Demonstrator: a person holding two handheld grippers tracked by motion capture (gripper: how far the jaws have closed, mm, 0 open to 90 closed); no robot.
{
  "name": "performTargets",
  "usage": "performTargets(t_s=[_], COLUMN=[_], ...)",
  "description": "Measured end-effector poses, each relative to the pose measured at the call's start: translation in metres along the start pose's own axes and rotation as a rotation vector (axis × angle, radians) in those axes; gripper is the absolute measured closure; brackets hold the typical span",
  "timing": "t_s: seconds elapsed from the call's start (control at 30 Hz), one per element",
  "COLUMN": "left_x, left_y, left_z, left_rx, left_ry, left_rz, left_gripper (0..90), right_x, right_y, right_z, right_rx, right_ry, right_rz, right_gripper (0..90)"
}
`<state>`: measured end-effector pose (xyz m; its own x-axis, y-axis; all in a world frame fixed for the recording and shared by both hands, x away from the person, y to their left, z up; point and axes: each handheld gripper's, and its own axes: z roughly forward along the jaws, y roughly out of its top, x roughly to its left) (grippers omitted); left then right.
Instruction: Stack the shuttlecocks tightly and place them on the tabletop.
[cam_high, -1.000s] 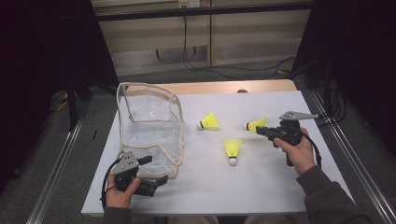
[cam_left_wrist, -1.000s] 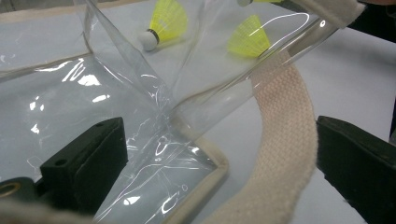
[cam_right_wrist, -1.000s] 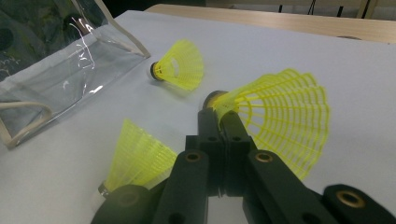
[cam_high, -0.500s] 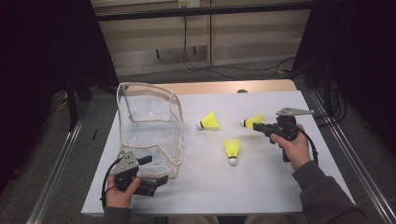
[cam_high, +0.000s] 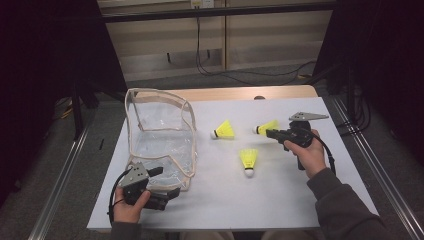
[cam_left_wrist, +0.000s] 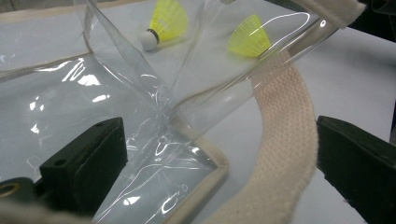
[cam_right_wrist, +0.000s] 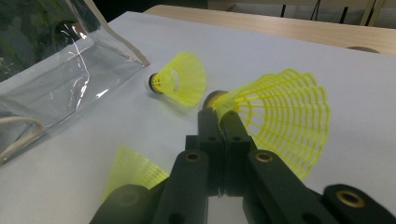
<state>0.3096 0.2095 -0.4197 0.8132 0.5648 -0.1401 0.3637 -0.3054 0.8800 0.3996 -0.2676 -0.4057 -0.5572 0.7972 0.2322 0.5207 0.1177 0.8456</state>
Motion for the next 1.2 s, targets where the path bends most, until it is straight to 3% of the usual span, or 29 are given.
performTargets(t_s=[1.2], left_x=[0.0], left_y=[0.0], left_z=[0.0], left_rx=[-0.002], left_ry=[0.0], left_rz=[-0.002], left_gripper=[3.6], right_x=[0.003], right_y=[0.015], right_z=[0.027], right_rx=[0.01], right_ry=[-0.001], right_rz=[-0.027], right_gripper=[88.6])
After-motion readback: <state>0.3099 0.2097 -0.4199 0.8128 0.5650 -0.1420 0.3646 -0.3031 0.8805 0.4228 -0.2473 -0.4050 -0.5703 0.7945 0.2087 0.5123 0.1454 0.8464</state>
